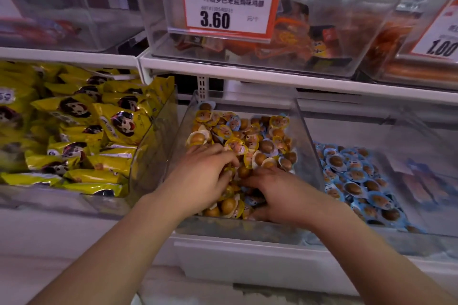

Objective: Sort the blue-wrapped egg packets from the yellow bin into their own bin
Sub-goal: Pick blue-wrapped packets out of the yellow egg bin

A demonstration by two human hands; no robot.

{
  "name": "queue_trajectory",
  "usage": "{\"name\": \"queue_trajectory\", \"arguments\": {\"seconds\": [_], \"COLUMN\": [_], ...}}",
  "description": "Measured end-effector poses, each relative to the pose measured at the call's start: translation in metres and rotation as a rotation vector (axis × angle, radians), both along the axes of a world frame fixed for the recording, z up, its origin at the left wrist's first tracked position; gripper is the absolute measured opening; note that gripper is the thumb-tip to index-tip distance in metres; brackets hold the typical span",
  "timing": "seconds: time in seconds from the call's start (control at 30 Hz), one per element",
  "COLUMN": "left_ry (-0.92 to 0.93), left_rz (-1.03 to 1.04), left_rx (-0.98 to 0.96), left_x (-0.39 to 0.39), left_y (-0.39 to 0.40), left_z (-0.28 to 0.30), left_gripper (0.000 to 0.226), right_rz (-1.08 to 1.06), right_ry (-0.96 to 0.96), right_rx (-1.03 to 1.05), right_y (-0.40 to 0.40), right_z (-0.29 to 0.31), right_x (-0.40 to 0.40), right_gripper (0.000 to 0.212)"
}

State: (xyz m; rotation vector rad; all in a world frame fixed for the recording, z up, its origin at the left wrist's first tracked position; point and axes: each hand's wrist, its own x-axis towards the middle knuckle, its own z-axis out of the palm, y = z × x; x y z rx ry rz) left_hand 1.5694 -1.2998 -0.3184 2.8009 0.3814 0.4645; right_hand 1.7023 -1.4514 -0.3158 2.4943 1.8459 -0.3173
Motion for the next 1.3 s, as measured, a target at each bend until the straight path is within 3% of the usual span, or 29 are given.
{"name": "queue_trajectory", "arguments": {"seconds": [0.13, 0.23, 0.5, 0.7, 0.9, 1.07, 1.2, 1.3], "left_ry": [-0.029, -0.055, -0.188, -0.163, 0.047, 0.132, 0.136, 0.16], "left_rz": [-0.039, -0.061, -0.036, -0.113, -0.215, -0.204, -0.123, -0.051], "left_rx": [-0.078, -0.103, -0.151, -0.158, -0.013, 0.084, 0.132, 0.099], "left_x": [-0.001, 0.001, 0.006, 0.031, 0.054, 0.065, 0.063, 0.062], "left_y": [0.003, 0.003, -0.012, -0.043, -0.062, -0.058, -0.047, -0.045], "left_z": [0.002, 0.005, 0.006, 0.005, -0.008, -0.016, -0.006, -0.005], "left_gripper": [0.019, 0.018, 0.017, 0.029, 0.055, 0.044, 0.025, 0.037], "right_rz": [-0.061, -0.119, -0.417, -0.606, -0.871, -0.983, -0.966, -0.933], "right_ry": [0.104, 0.169, 0.646, 0.967, 1.316, 1.652, 1.661, 1.631], "right_rx": [0.077, 0.303, 0.952, 1.177, 1.297, 1.2, 1.068, 1.011], "right_y": [-0.001, -0.007, -0.036, -0.062, -0.08, -0.082, -0.08, -0.08], "right_z": [0.007, 0.016, 0.051, 0.042, 0.04, 0.034, 0.035, 0.034], "right_x": [-0.001, -0.001, 0.019, 0.02, 0.029, 0.032, 0.033, 0.034], "right_gripper": [0.039, 0.025, 0.027, 0.022, 0.016, 0.016, 0.003, 0.003]}}
